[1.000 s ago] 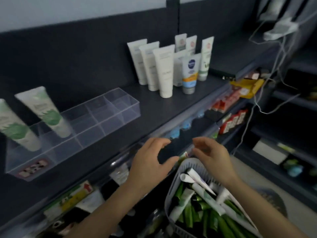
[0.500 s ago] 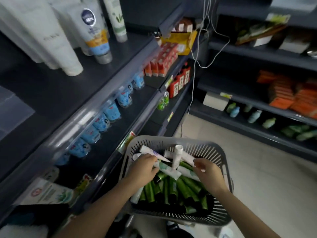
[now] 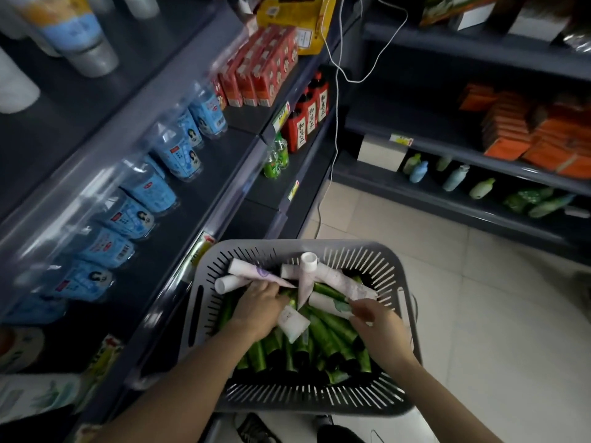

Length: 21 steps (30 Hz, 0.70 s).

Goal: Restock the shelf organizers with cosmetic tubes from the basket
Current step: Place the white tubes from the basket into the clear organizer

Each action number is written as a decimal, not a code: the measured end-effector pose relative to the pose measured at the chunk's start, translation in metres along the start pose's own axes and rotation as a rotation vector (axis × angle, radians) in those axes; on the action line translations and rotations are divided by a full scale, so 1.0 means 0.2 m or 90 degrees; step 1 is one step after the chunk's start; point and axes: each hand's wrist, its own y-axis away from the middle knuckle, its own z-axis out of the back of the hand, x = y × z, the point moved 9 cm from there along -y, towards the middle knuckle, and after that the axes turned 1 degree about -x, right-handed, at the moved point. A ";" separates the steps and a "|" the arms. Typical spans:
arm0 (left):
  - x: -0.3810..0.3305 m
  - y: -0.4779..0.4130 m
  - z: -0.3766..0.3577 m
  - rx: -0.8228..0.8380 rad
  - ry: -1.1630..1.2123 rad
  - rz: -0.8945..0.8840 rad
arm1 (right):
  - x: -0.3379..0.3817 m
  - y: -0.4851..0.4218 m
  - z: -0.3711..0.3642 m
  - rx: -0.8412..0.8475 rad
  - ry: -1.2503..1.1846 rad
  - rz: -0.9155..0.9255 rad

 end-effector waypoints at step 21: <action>0.26 0.38 0.10 -0.235 0.552 0.237 | -0.06 -0.12 -0.25 0.096 0.591 0.143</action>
